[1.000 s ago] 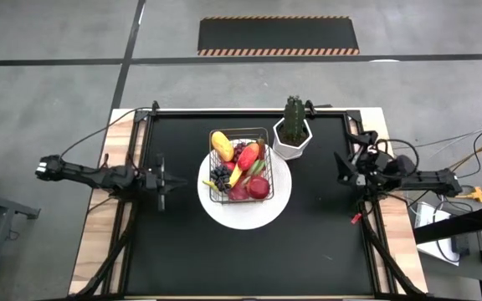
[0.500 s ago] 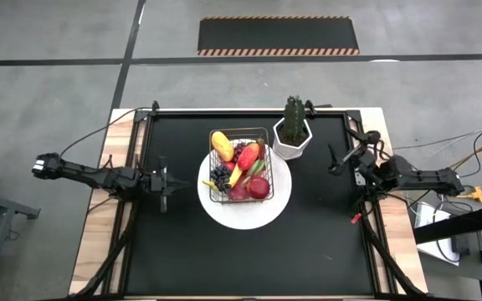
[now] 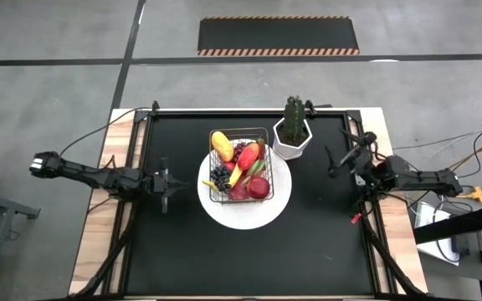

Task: Build produce basket
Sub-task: Return to Home Position

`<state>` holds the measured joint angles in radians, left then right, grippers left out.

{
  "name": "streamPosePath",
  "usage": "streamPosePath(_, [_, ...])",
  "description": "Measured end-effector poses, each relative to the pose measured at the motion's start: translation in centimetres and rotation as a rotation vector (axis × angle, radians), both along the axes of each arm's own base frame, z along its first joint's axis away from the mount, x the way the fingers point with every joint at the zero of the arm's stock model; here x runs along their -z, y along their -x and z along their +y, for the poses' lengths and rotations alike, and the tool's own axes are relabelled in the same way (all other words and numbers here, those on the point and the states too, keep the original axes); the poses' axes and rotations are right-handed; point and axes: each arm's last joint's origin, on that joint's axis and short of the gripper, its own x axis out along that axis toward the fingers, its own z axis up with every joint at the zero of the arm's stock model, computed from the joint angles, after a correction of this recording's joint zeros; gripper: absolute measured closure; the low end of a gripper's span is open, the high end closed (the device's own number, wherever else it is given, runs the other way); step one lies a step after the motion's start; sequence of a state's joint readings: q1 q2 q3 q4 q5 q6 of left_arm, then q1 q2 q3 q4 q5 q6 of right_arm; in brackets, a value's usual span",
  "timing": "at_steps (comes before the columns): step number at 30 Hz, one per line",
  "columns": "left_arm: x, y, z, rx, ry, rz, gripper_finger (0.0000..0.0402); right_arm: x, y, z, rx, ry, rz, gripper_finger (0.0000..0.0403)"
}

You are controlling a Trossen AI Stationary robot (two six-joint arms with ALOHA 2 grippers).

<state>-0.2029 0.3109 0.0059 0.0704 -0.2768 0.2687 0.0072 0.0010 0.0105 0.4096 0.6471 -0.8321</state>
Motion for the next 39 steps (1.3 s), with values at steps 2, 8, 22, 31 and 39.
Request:
streamPosePath(2, [0.1, 0.0, 0.0, 0.0, -0.001, 0.006, 0.0395, 0.2, -0.1, 0.0, -0.125, -0.284, -0.209, 0.0074])
streamPosePath(8, [0.3, -0.1, 0.0, 0.0, -0.005, 0.025, 0.0395, 3.0, -0.8, 0.0, -0.21, -0.654, -0.164, 0.0074])
streamPosePath(22, [0.8, -0.3, -0.1, 0.0, -0.016, 0.078, 0.0395, 2.9, -0.9, -0.3, -0.198, -0.589, -0.117, 0.0074])
streamPosePath(31, [1.1, -0.4, -0.1, 0.0, -0.023, 0.11, 0.0395, 3.1, -1.0, -0.3, -0.193, -0.588, -0.101, 0.0074])
streamPosePath(39, [1.4, -0.5, -0.1, 0.0, -0.028, 0.136, 0.0395, 3.0, -1.0, -0.3, -0.194, -0.588, -0.103, 0.0074])
